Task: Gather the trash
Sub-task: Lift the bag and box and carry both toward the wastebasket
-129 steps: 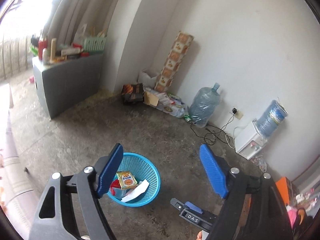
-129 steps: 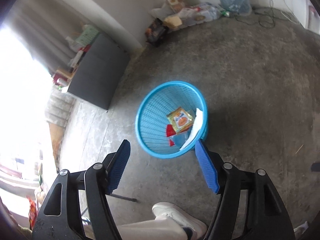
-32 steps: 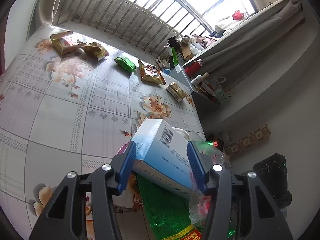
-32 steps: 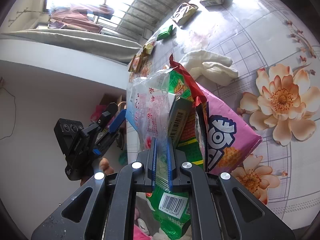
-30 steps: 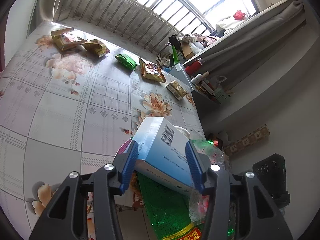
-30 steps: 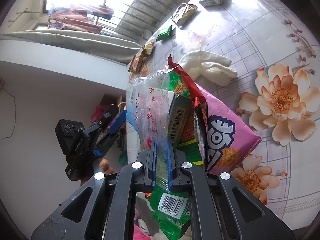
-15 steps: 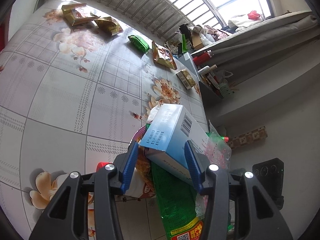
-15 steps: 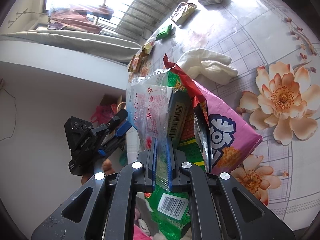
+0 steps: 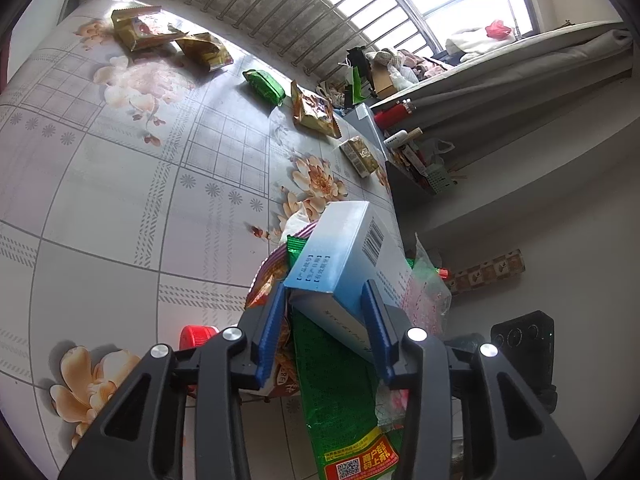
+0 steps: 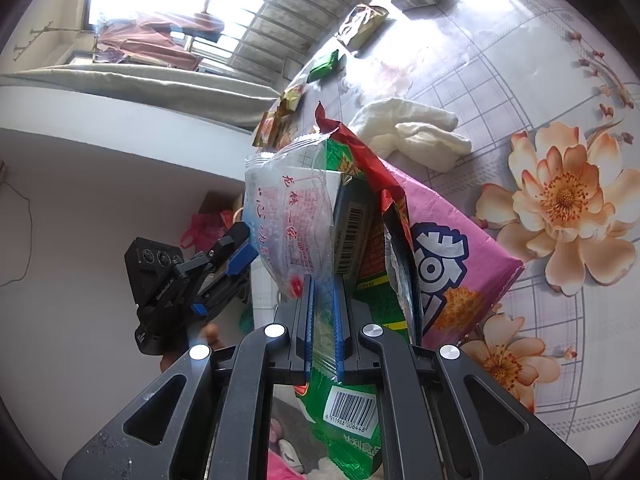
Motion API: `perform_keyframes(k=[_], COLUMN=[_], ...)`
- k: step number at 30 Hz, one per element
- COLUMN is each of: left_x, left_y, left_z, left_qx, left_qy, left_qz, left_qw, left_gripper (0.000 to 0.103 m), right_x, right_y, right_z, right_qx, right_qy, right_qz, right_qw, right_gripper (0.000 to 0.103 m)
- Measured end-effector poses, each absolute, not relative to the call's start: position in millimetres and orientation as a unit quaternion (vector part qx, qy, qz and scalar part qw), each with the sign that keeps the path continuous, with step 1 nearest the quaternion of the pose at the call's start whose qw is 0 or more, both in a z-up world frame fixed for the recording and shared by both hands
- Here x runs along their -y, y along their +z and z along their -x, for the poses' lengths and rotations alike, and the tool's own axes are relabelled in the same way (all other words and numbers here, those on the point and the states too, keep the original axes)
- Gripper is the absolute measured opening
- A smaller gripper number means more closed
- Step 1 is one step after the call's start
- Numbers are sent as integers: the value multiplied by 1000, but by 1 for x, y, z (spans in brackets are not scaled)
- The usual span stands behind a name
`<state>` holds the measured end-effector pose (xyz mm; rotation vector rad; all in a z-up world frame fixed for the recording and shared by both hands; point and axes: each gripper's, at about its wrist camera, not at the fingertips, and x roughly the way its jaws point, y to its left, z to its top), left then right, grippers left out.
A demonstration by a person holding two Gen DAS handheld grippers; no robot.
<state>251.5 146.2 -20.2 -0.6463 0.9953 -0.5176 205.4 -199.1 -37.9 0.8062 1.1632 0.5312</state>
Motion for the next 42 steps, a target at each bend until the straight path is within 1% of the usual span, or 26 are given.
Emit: perform_keyframes(k=[14, 21, 34, 42], left_x=[-164, -176, -192, -199], left_y=[1, 22, 47, 73], left_z=[-246, -237, -223, -207], left_qx=[-409, -374, -331, -297], left_qy=[-238, -245, -250, -257], left_qz=[352, 378, 406, 407], left_qw=[807, 811, 815, 825], left_gripper=[29, 29, 28, 27], right_x=[219, 226, 242, 257], right_y=[-19, -9, -1, 9], right_z=[-196, -194, -184, -173], right_qx=[-492, -471, -447, -417], right_qy=[256, 262, 269, 280], right_qz=[-390, -405, -421, -438], right_qw=[735, 738, 742, 745], right_gripper=[5, 5, 5, 5])
